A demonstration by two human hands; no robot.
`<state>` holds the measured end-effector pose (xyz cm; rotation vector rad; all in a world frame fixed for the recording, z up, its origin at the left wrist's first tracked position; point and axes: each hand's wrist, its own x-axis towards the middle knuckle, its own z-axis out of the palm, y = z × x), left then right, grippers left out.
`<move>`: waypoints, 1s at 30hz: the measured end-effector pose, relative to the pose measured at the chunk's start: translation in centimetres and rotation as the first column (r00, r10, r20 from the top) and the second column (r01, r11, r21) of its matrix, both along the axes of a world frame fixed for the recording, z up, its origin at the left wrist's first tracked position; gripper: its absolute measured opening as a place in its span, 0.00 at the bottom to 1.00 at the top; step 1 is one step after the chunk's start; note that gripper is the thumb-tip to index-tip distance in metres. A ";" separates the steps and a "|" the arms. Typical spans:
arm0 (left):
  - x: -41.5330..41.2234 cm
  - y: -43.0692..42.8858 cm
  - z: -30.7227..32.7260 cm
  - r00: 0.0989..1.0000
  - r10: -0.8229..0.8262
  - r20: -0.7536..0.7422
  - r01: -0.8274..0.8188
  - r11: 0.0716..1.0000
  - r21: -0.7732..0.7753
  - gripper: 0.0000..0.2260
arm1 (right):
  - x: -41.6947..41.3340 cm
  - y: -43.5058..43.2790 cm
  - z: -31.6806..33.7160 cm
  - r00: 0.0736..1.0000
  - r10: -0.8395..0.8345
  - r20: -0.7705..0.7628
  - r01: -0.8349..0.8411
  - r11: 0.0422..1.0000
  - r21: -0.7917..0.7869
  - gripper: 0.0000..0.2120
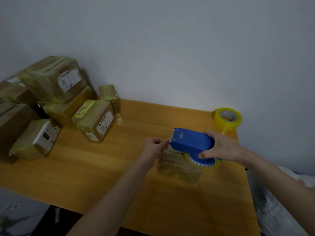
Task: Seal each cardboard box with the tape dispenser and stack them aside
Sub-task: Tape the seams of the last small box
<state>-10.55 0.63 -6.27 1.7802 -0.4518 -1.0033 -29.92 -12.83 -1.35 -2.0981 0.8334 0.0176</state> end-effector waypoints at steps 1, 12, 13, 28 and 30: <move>0.1 0.1 -0.1 0.999 0.005 0.032 -0.005 1.000 0.009 0.08 | 0.3 0.1 0.1 1.000 0.012 0.000 -0.012 1.000 -0.024 0.20; 1.6 0.9 -1.2 0.997 0.045 0.069 -0.048 0.998 0.045 0.07 | 1.6 -0.4 1.4 0.989 0.105 -0.100 -0.120 0.978 -0.168 0.22; 1.8 1.1 -1.4 0.996 0.058 0.067 -0.062 0.997 0.046 0.07 | 1.5 -0.5 1.5 0.988 0.111 -0.110 -0.128 0.978 -0.164 0.23; 1.9 1.0 -5.0 0.985 0.129 0.116 -0.146 0.978 0.146 0.08 | 1.0 -0.6 1.0 0.967 0.064 -0.248 -0.129 0.958 -0.256 0.26; 1.8 0.7 -5.5 0.992 0.088 0.087 -0.102 0.980 0.173 0.07 | 1.3 -0.5 0.9 0.965 0.057 -0.255 -0.126 0.956 -0.266 0.25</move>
